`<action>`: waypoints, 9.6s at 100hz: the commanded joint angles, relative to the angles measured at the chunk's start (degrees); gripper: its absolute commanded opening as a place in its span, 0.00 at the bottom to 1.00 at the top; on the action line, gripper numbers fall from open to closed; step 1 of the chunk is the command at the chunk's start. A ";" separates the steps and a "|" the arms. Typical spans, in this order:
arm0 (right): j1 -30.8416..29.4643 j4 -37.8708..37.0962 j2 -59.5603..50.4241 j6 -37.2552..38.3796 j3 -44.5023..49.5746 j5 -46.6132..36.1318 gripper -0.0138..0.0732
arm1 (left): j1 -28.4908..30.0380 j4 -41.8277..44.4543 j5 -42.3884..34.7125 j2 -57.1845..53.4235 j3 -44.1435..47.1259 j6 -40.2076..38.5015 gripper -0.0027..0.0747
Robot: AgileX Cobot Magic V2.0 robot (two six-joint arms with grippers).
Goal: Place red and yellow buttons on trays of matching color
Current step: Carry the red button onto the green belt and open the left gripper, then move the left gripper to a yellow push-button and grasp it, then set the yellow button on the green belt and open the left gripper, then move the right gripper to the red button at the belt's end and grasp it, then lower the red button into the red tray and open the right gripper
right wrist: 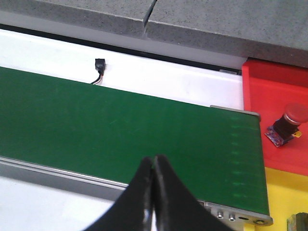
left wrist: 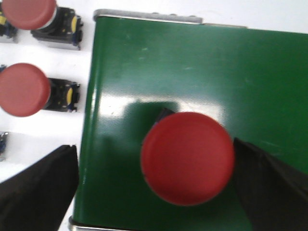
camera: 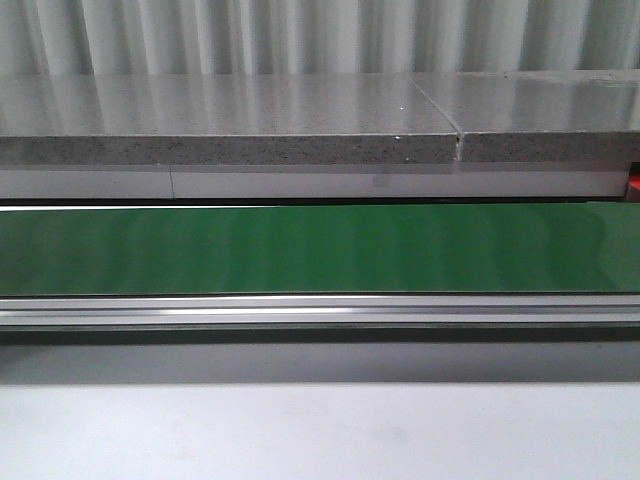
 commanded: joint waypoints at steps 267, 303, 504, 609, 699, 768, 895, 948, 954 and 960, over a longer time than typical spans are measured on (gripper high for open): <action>0.04 0.05 -0.06 -0.28 -1.45 -3.93 0.08 | 26.39 0.94 2.93 6.94 -8.68 -4.72 0.01; 0.04 0.05 -0.06 -0.28 -1.45 -3.93 0.08 | 15.83 0.52 5.84 -5.17 -8.68 -2.92 0.01; 0.04 0.05 -0.06 -0.28 -1.45 -3.93 0.08 | -3.25 -4.19 6.25 -9.24 -8.41 4.18 0.82; 0.04 -0.01 -0.06 -0.28 -1.45 -4.96 0.08 | -9.13 -5.17 -19.93 -61.98 31.02 3.98 0.63; 0.04 0.10 0.90 -0.28 -1.79 -2.24 0.92 | -9.13 -5.17 -20.74 -64.71 33.06 3.98 0.01; 8.74 0.79 34.21 -3.43 -15.28 2.14 0.92 | -9.13 -5.17 -20.74 -64.71 33.06 3.98 0.01; -10.19 0.71 53.46 -3.49 -49.65 19.45 0.30 | -9.13 -5.17 -20.74 -64.71 33.06 3.98 0.01; -38.35 2.39 62.22 -1.28 -53.73 9.31 0.30 | -9.13 -5.17 -20.74 -64.71 33.06 3.98 0.01; -38.82 3.40 64.22 -1.33 -53.73 7.14 0.30 | -9.13 -5.17 -20.74 -64.71 33.06 3.98 0.01; -38.82 3.58 66.38 -1.33 -53.85 5.71 0.30 | -9.13 -5.17 -20.74 -64.71 33.06 3.98 0.01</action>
